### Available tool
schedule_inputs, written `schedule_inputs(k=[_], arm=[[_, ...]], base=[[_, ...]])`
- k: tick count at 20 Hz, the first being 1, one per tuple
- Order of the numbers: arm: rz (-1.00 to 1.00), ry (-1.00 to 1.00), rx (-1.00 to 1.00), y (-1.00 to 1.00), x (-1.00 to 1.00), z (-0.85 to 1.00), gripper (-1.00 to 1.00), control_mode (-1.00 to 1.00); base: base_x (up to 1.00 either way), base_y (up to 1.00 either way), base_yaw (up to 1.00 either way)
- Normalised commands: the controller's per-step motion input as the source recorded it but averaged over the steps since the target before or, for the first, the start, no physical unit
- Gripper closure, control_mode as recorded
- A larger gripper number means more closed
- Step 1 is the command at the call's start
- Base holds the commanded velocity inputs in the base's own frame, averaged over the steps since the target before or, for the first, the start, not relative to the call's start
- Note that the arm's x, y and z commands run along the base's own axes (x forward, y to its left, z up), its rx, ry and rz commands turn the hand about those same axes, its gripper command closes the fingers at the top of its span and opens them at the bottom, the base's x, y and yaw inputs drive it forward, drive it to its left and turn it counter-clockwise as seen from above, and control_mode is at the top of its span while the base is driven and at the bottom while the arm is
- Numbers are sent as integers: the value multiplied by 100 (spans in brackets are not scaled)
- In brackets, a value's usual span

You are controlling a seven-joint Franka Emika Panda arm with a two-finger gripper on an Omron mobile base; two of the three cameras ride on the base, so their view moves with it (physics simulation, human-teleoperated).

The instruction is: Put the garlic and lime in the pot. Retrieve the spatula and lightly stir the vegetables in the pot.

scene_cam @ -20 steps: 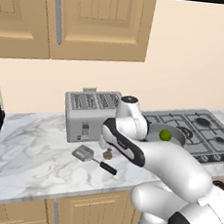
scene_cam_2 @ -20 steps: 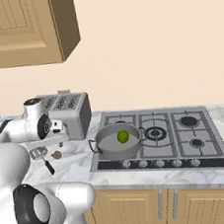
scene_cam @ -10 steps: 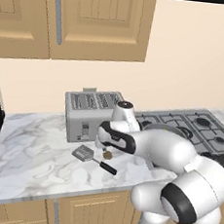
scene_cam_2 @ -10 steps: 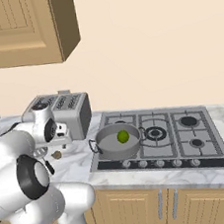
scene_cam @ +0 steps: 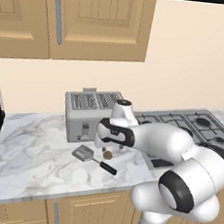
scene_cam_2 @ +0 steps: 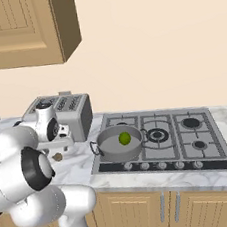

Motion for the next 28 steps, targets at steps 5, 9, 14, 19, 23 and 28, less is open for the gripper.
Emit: schedule_inputs(k=[5, 9, 14, 19, 23, 28], arm=[[0, 2, 0, 4, -3, -26, -100, -100], [0, 0, 0, 6, 0, -35, -100, -100], [0, 0, 0, 4, 3, -13, -100, -100], [0, 0, 0, 7, 27, 0, -100, -100], [0, 0, 0, 1, 0, 0, -100, -100], [0, 0, 0, 0, 0, -9, -100, -100]], base=[[0, 0, 0], [0, 0, 0], [0, 0, 0], [0, 0, 0], [0, 0, 0], [0, 0, 0]])
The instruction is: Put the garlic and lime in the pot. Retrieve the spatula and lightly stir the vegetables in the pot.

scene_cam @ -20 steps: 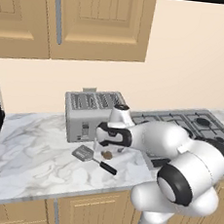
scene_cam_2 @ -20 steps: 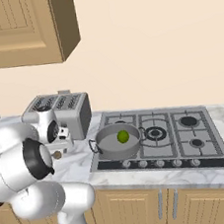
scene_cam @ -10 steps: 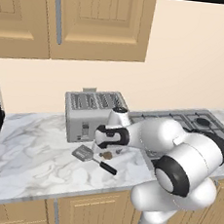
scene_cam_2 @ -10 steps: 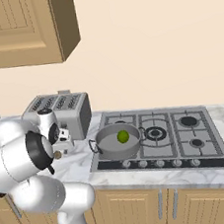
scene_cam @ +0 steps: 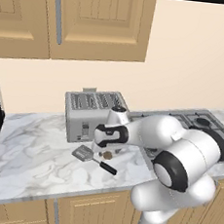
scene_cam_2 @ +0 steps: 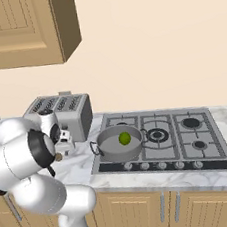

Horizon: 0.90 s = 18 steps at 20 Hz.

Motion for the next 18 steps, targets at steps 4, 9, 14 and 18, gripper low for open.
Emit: schedule_inputs(k=[4, 9, 14, 18], arm=[[0, 0, 0, 0, 0, -34, -100, -100], [0, 0, 0, 0, 0, -9, -100, -100], [0, 0, 0, 0, 0, 0, 100, -100], [0, 0, 0, 0, 0, 0, 100, -100]], base=[[0, 0, 0], [0, 0, 0], [0, 0, 0], [0, 0, 0]])
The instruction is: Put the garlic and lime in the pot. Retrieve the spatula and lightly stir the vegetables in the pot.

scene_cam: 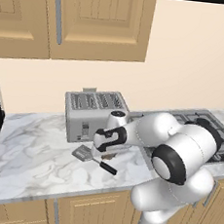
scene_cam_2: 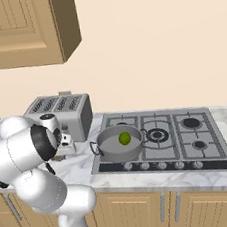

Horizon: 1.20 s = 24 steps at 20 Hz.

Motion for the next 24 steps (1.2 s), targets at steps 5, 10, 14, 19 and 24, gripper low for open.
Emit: schedule_inputs(k=[5, 10, 14, 19, 24], arm=[[0, 0, 0, 0, -20, 13, 100, -100], [0, -6, 0, 0, -51, 60, 100, -100], [0, -8, 0, -4, -34, 71, 100, -100], [-2, 0, 0, -39, -5, 49, 100, -100], [-16, 0, 7, -54, -20, 46, 100, -100]], base=[[0, 0, 0], [0, 0, 0], [0, 0, 0], [0, 0, 0], [0, 0, 0]])
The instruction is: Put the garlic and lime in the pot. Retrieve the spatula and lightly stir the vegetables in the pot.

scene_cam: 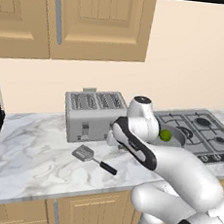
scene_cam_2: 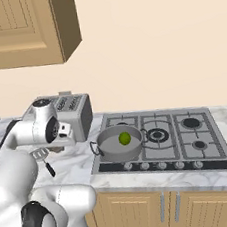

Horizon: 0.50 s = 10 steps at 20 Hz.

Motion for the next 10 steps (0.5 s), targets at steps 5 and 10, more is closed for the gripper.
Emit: schedule_inputs(k=[5, 10], arm=[[-27, 0, 11, -75, -22, 38, 100, -100], [-25, 0, 10, -66, -29, 32, 100, -100]], base=[[0, 0, 0], [0, 0, 0]])
